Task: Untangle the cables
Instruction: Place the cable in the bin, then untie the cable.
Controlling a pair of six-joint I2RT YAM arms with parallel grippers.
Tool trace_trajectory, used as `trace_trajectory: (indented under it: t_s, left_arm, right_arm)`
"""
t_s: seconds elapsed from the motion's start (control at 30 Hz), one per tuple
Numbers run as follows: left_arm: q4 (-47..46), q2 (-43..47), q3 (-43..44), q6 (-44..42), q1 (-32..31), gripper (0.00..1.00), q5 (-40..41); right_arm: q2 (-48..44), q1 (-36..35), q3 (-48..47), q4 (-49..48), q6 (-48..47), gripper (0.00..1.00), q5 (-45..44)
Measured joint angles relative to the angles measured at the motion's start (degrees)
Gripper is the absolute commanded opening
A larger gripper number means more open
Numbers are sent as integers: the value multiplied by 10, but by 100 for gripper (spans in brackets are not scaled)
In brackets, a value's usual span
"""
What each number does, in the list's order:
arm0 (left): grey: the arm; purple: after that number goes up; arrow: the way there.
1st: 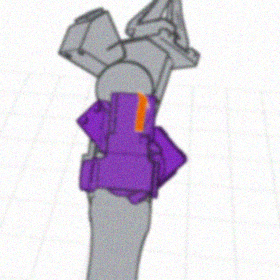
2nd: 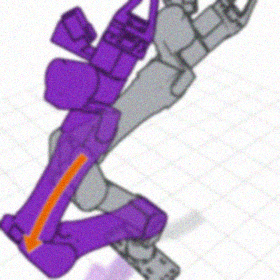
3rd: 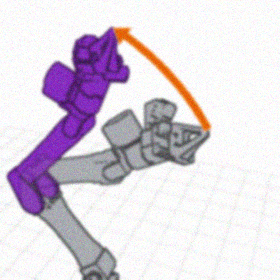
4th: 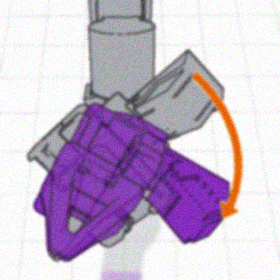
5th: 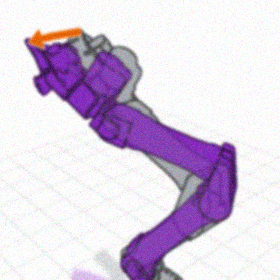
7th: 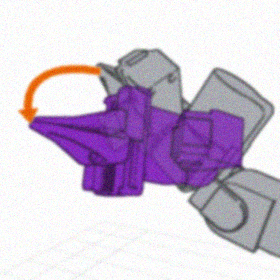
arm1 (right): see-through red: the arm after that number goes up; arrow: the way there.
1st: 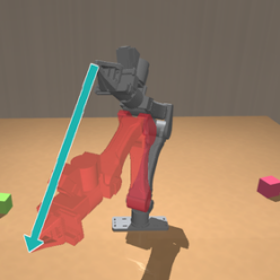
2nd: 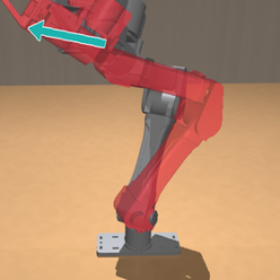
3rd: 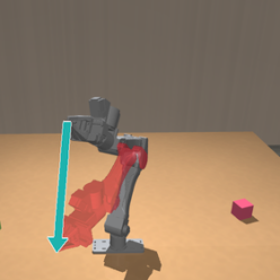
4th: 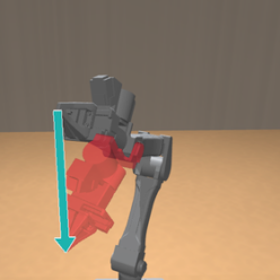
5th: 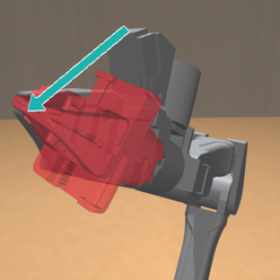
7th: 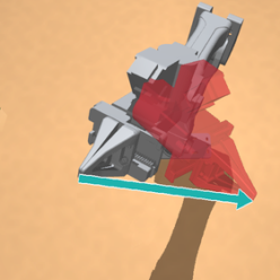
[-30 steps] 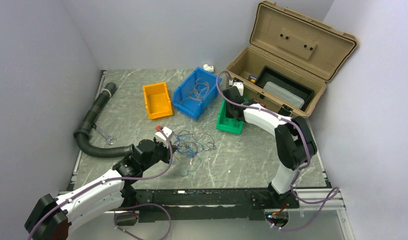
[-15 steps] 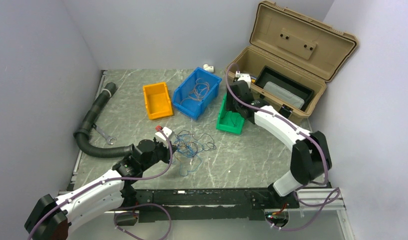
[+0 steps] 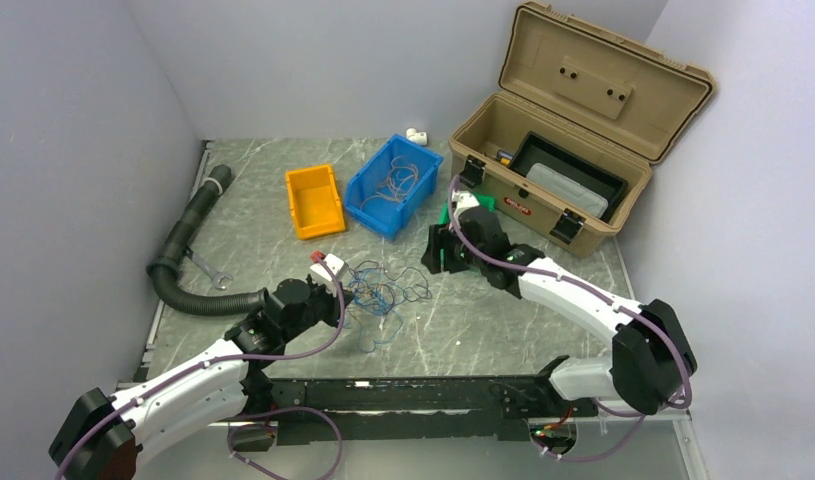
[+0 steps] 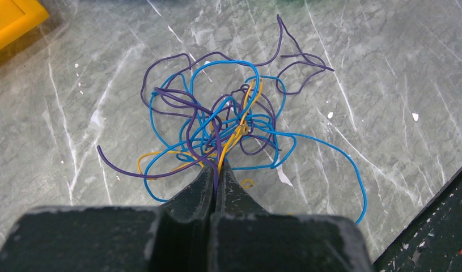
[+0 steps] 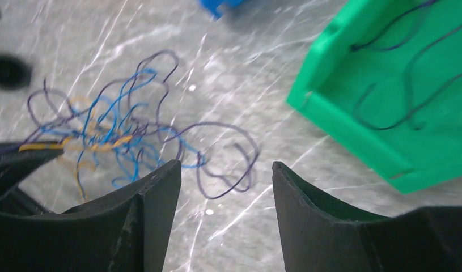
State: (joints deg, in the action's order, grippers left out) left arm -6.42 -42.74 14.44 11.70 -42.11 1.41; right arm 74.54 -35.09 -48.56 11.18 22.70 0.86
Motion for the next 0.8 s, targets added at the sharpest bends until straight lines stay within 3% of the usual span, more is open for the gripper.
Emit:
trace_trajectory:
  t_s: [0.07,0.13,0.17,0.37,0.53,0.8]
  left_arm:
    - [0,-1,0,0,0,0,0]
    - [0,-2,0,0,-1,0,0]
    - [0,-3,0,0,-1,0,0]
    - [0,-3,0,0,-1,0,0]
    - [0,-3,0,0,-2,0,0]
    - [0,-3,0,0,-3,0,0]
  right_arm:
    - [1,-20,23,-21,4,72,23]
    - [5,-43,38,-35,3,91,40]
    - [11,-55,40,-41,-1,95,45]
    - [67,-119,25,-61,-64,97,53]
    - [103,-129,2,-68,-107,98,33]
    - [131,-127,-37,-71,-45,99,-27]
